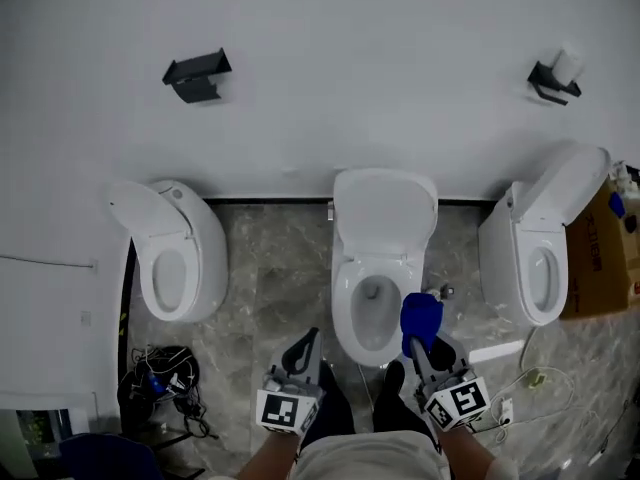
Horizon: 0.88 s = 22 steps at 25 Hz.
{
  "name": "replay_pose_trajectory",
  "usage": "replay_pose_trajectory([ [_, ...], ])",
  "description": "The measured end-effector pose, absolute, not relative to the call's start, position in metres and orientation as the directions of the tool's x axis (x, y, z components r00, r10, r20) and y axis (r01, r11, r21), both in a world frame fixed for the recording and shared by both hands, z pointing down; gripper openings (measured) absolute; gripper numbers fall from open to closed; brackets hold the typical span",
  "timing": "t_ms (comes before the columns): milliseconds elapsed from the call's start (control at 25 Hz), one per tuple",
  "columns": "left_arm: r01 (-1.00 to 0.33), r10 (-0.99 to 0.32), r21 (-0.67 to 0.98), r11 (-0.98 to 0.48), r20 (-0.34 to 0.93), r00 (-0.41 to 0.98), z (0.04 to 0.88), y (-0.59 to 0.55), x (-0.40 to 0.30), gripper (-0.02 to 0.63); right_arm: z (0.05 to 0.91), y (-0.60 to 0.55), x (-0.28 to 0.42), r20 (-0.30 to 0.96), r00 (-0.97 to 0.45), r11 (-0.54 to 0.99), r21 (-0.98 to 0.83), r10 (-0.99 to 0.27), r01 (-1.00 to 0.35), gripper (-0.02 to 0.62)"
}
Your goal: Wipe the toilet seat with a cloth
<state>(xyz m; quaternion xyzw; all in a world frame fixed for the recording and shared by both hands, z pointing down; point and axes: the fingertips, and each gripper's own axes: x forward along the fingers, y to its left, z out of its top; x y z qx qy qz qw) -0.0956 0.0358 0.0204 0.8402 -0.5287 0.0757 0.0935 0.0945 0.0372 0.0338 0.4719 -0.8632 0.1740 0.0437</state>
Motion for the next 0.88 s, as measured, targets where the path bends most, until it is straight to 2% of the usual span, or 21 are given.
replay_pose_trajectory([
  [480,-0.919,-0.914,0.034,-0.393,0.096,0.394,-0.118,0.079,-0.107,0.008,-0.125,0.057,0.108,0.076,-0.591,0.56,-0.244,-0.803,-0.792,0.064],
  [880,-0.891,-0.891,0.02,-0.453,-0.029,0.453,-0.18,0.056,-0.091,0.008,-0.156,0.048,0.108,0.018,-0.565,0.545,-0.243,-0.825,-0.802,0.064],
])
